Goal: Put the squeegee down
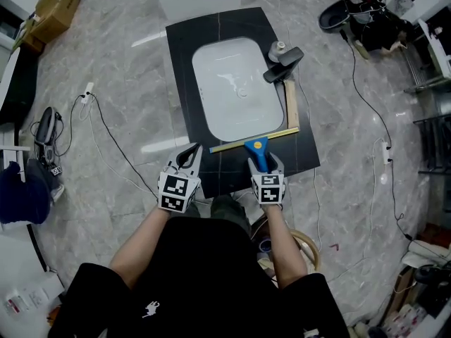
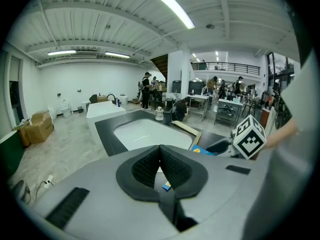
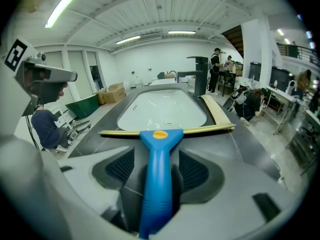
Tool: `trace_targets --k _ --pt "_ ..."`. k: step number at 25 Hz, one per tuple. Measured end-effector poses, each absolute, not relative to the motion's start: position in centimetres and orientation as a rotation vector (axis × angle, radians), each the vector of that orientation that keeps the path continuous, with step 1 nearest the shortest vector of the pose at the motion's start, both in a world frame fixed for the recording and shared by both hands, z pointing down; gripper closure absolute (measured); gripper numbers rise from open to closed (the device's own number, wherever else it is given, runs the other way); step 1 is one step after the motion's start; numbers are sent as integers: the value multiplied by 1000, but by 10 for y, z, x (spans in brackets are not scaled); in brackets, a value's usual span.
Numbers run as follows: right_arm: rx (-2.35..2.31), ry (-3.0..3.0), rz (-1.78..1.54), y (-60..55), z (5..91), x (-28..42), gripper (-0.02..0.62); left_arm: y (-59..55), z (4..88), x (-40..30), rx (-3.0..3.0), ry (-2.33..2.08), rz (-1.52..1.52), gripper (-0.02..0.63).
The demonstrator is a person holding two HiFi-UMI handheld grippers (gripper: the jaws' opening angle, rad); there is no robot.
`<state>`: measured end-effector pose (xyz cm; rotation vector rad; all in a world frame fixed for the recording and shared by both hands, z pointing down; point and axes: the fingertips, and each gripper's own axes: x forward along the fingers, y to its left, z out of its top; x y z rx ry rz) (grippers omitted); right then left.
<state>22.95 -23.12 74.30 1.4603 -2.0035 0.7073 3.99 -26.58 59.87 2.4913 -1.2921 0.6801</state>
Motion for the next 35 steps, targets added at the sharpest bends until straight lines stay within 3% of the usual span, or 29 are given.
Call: trace_targets --k 13,27,35 --pt "1773 -2036 697 -198 646 242 339 -251 558 37 2656 -1057 551 603" --pt "2155 -1948 625 -136 554 231 594 -226 502 -10 2809 -945 380 603" --pt "2290 -1942 517 -101 496 188 594 -213 469 -43 2885 -903 268 603"
